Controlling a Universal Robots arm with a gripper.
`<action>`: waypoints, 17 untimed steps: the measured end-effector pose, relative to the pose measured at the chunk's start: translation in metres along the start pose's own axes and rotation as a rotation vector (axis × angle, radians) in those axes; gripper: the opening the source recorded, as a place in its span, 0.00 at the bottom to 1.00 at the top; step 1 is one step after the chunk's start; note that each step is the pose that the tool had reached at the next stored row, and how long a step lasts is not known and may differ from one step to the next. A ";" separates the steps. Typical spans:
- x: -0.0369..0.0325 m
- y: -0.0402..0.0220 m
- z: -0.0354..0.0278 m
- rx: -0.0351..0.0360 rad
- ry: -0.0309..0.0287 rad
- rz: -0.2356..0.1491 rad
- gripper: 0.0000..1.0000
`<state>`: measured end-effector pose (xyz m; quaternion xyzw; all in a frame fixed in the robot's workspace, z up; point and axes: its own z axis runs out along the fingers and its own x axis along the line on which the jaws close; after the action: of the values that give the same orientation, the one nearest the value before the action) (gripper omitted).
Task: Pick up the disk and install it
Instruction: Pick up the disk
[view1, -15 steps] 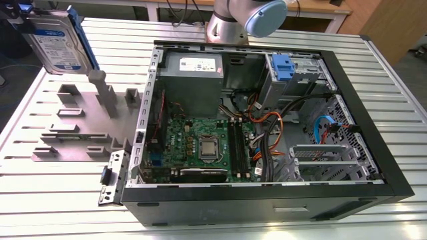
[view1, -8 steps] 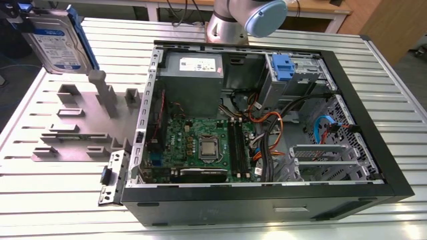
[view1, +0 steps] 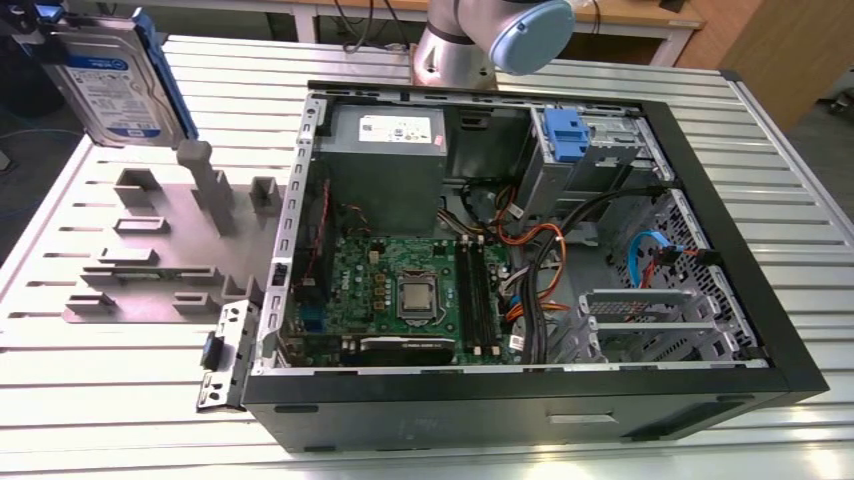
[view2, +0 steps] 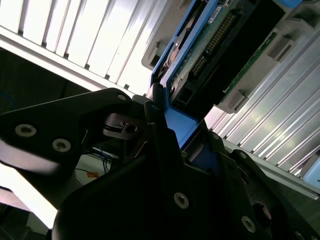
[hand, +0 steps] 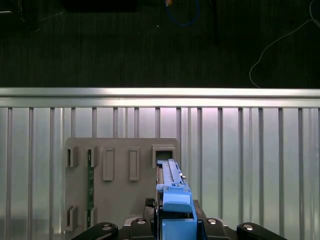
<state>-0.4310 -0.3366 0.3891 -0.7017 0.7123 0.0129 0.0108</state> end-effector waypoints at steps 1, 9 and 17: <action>0.0000 0.0000 -0.0003 0.0000 0.0000 0.000 0.37; -0.0001 0.0000 -0.0023 0.0001 0.0000 0.000 0.37; -0.0001 0.0000 -0.0042 0.0000 0.0000 0.000 0.37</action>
<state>-0.4310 -0.3366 0.3933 -0.7016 0.7123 0.0129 0.0108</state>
